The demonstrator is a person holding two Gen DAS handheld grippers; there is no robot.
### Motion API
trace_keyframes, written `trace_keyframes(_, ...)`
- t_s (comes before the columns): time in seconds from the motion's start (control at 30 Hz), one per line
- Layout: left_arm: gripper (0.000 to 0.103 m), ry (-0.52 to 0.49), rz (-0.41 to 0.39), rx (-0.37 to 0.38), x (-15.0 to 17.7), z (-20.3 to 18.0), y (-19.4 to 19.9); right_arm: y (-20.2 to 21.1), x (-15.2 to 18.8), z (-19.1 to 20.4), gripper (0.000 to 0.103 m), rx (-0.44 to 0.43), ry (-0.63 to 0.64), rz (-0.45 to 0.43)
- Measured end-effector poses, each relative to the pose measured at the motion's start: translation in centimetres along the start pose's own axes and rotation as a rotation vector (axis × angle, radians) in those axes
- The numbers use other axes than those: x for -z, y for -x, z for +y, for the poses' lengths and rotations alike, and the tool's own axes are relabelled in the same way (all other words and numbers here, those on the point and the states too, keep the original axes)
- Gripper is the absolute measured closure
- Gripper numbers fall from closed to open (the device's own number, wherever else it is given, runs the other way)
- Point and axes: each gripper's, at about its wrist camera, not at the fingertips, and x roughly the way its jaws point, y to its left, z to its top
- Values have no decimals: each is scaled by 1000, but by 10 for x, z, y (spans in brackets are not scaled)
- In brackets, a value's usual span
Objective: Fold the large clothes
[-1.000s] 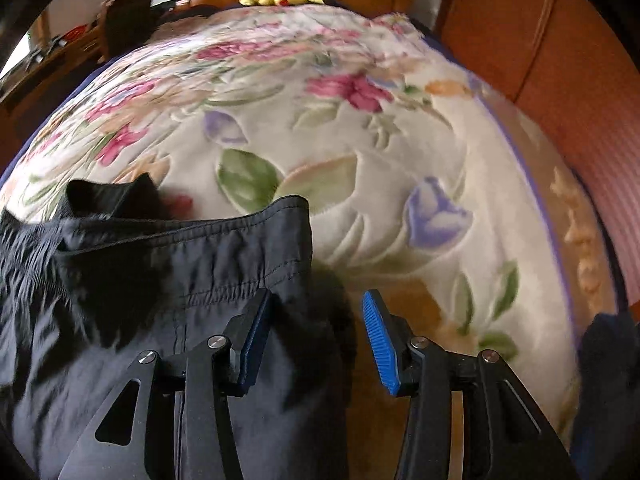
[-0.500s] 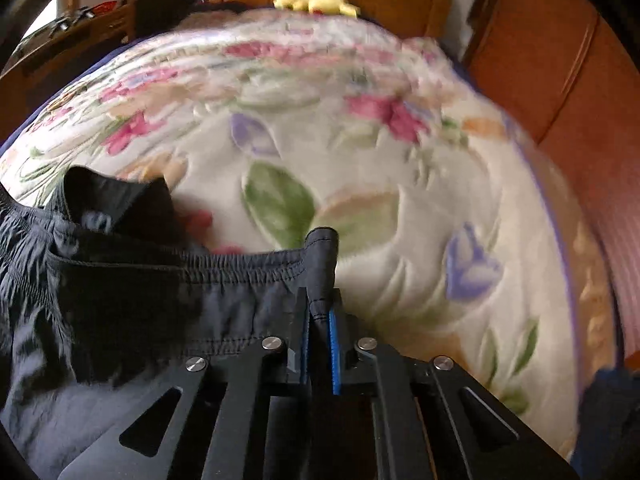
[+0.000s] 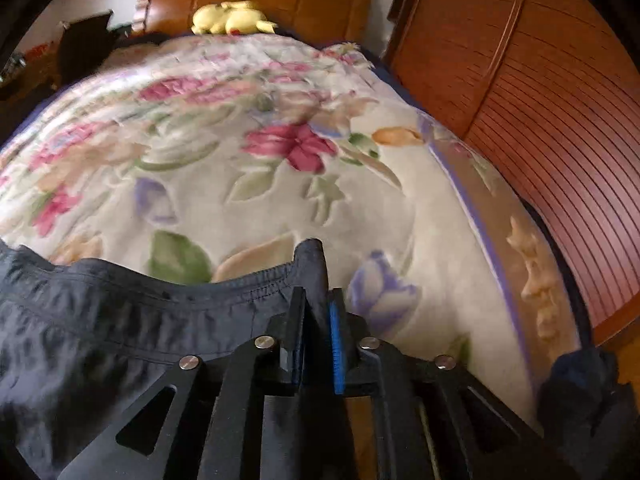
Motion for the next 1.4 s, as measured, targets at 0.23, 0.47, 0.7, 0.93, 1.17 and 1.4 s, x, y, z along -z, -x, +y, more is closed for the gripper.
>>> trace_keyframes(0.23,27,1,1,17,0,-5,2,63,47,-8,64,-114,53,-37)
trace_keyframes(0.47,27,-6,5,7,5,-6,8,127,119,-10,64,-246,146,-13)
trace_keyframes(0.7,27,-2,15,1,17,-3,17,162,184,-36,64,-253,164,12)
trace_keyframes(0.93,27,-5,33,-15,33,-1,23,161,221,-94,63,-195,28,50)
trace_keyframes(1.17,27,15,43,-35,48,5,30,158,234,-116,56,-178,-17,73)
trace_keyframes(1.4,27,49,47,-62,60,23,36,145,228,-111,38,-196,-117,126)
